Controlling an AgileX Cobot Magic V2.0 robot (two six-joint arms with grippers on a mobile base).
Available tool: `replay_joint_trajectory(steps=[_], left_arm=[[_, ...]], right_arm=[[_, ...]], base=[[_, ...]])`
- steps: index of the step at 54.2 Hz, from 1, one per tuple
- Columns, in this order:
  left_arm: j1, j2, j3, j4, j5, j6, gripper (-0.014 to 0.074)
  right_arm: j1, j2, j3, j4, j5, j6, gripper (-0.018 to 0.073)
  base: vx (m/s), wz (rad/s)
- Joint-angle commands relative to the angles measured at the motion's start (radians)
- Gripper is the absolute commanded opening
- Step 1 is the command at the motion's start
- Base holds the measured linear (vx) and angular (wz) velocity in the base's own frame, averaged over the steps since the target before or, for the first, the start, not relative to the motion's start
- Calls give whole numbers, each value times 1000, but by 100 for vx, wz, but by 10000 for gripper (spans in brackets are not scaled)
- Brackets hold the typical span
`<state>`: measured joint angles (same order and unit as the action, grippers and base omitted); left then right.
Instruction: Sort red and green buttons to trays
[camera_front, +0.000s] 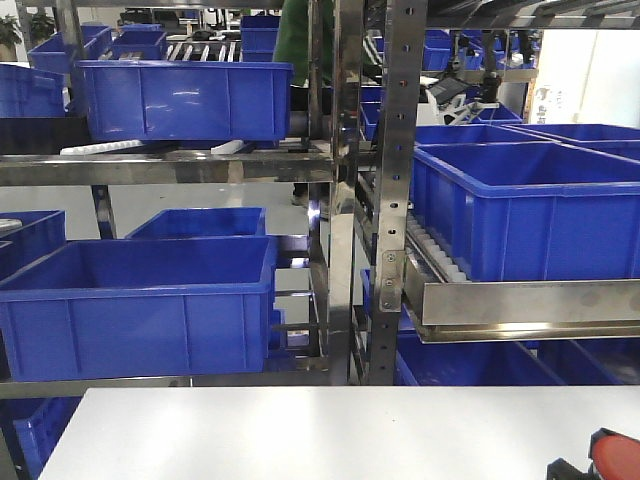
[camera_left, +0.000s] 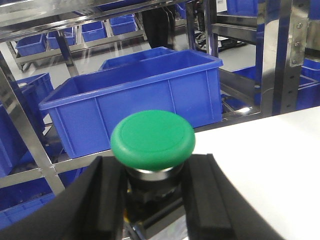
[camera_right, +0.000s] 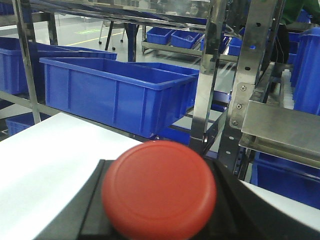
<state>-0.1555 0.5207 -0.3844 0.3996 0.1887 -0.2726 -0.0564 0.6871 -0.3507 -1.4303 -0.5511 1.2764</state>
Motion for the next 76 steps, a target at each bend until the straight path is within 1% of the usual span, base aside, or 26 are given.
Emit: replay_joint_trajectory(steps=[1, 35, 76], left_arm=[[-5, 1, -32, -5, -75, -10, -3], [-5, 1, -32, -5, -75, -10, -3], [-5, 1, -32, -5, -74, -10, -3]], right_arm=[[-5, -3, -30, 37, -18, 0, 2], [-5, -3, -30, 36, -23, 0, 2], [-5, -3, -30, 36, -19, 0, 2]], base=[[0, 0], [0, 5], [-11, 59]])
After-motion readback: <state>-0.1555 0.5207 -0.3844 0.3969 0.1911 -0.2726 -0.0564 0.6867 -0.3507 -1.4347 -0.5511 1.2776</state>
